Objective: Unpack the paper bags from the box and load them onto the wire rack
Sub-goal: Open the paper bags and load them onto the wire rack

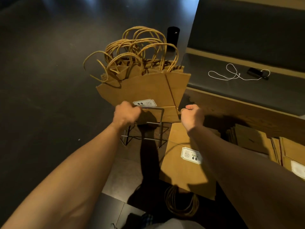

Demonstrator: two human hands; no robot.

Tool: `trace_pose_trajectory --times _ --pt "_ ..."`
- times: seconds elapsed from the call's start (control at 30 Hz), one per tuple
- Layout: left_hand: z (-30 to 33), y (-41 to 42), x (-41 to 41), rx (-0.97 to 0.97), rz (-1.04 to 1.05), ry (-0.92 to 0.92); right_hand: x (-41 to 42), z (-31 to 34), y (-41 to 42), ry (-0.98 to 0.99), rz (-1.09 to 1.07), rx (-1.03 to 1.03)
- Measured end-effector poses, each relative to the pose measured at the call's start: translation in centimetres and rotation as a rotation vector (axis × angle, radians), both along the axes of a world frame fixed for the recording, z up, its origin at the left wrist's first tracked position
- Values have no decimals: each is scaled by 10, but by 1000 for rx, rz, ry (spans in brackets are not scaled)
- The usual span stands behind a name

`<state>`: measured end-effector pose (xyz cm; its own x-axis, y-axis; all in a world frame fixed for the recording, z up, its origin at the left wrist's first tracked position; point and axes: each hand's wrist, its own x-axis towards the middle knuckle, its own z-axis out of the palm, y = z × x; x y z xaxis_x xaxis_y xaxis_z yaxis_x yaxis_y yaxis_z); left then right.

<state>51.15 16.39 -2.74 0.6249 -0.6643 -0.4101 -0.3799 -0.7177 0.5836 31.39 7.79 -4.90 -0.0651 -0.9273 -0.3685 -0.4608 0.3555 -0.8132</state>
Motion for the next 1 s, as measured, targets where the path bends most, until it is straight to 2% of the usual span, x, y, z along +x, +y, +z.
trace_pose_trajectory --times 0.2,0.33,0.43,0.5,0.63,0.83,1.0 --pt "2 -13 -69 -120 -201 209 -39 -3 0 57 -37 50" --pt "-19 -21 -114 -10 -291 368 -73 -19 2 141 -110 184" --pt "-45 -21 -137 111 -361 354 -99 -37 11 142 -111 267" --pt "-59 -18 -149 179 -338 320 -116 -48 17 127 -99 309" --pt "-77 -7 -161 284 -341 165 -139 -72 30 96 -88 443" --pt "-98 0 -165 394 -293 261 -151 -86 42 69 -68 587" --pt "-94 2 -169 367 -265 223 -154 -86 42 69 -62 582"
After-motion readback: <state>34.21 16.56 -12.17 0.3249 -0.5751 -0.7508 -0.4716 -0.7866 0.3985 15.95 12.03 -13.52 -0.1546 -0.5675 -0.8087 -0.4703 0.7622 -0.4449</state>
